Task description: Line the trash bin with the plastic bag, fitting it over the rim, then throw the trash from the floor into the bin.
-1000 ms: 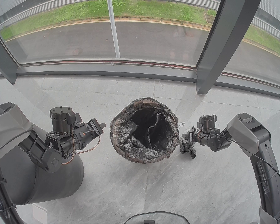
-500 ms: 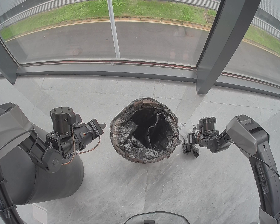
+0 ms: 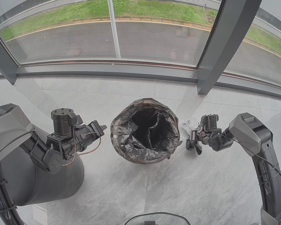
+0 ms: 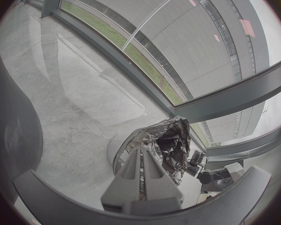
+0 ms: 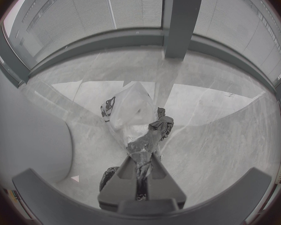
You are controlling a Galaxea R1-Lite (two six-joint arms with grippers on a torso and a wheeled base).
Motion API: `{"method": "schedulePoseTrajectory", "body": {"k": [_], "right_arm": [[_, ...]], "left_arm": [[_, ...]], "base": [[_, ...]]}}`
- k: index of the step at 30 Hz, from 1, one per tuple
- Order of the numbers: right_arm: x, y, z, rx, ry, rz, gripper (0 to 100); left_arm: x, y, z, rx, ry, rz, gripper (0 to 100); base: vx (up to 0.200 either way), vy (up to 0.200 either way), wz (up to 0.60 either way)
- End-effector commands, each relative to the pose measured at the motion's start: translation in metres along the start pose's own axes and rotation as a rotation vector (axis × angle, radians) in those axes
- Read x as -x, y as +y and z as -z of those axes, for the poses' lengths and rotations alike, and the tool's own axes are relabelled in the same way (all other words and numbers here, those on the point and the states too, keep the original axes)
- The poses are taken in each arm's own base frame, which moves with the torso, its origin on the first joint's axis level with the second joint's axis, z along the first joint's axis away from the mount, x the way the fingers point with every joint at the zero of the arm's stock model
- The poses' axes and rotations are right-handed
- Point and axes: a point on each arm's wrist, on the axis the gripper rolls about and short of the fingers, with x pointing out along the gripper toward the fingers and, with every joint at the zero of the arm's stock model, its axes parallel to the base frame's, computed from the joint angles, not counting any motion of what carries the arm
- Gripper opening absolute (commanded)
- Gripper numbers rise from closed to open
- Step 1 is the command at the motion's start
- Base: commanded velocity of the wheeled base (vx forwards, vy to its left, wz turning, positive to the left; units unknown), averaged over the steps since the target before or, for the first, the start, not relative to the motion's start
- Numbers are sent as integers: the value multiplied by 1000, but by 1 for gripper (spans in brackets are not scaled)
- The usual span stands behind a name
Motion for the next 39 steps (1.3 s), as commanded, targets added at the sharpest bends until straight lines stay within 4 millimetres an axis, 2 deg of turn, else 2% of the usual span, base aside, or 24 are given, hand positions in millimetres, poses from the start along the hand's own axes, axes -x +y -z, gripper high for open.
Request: {"method": "schedulePoseTrajectory", "body": {"k": [1,2,3,4,5,6,8,9,10,12,14,15,16,17,18,21,24,29,33,35,36,37,38,39], "right_arm": [[49,5,-49,-35,-83,7,0],[61,7,-56,-40,-91,3,0],[83,12,-70,-38,-114,-10,0],[83,12,-70,-38,-114,-10,0],[126,26,-96,-29,-173,-47,0],[154,32,-111,-24,-211,-68,0],[197,40,-133,-16,-280,-105,0],[211,44,-139,-12,-304,-120,0],[245,53,-153,2,-360,-157,0],[271,61,-162,14,-399,-190,0],[310,79,-166,33,-412,-264,0],[316,85,-164,38,-406,-282,0],[316,85,-164,38,-406,-282,0],[324,101,-152,63,-380,-332,0],[324,101,-152,63,-380,-332,0],[330,132,-129,111,-334,-424,0],[323,157,-109,153,-277,-474,0],[289,184,-77,205,-177,-488,0],[254,194,-54,214,-151,-478,0],[245,197,-46,217,-144,-475,0],[232,199,-34,227,-119,-468,0],[232,199,-34,227,-119,-468,0],[215,202,-20,238,-85,-456,0],[207,204,-17,237,-83,-453,0]], "left_arm": [[2,-2,-2,-1,-6,3,0],[2,-2,-2,-1,-8,5,0],[4,-3,-3,-2,-12,8,0],[4,-3,-3,-2,-12,8,0],[7,-6,-5,-2,-19,16,0],[9,-7,-6,-3,-21,18,0],[12,-10,-8,-5,-27,25,0],[12,-10,-8,-5,-28,26,0],[13,-11,-9,-6,-30,28,0],[13,-12,-8,-6,-29,29,0],[13,-12,-7,-8,-24,30,0],[13,-13,-7,-9,-23,31,0],[13,-13,-7,-9,-23,31,0],[14,-13,-4,-10,-13,31,0],[14,-13,-4,-10,-13,31,0],[14,-13,-3,-13,-11,31,0],[13,-12,-3,-12,-9,27,0],[13,-12,-3,-13,-11,29,0],[13,-12,-3,-13,-11,29,0],[13,-12,-4,-12,-12,28,0],[12,-12,-3,-13,-10,28,0],[12,-12,-3,-13,-10,28,0],[12,-11,-3,-12,-7,26,0],[11,-10,-2,-11,-6,25,0]], "base": [[0,0,0],[0,0,0],[0,0,0],[0,0,0],[0,0,0],[0,0,0],[0,0,0],[0,0,0],[0,0,0],[0,0,0],[0,0,0],[0,0,0],[0,0,0],[0,0,0],[0,0,0],[0,0,0],[0,0,0],[0,0,0],[0,0,0],[0,0,0],[0,0,0],[0,0,0],[0,0,0],[0,0,0]]}}
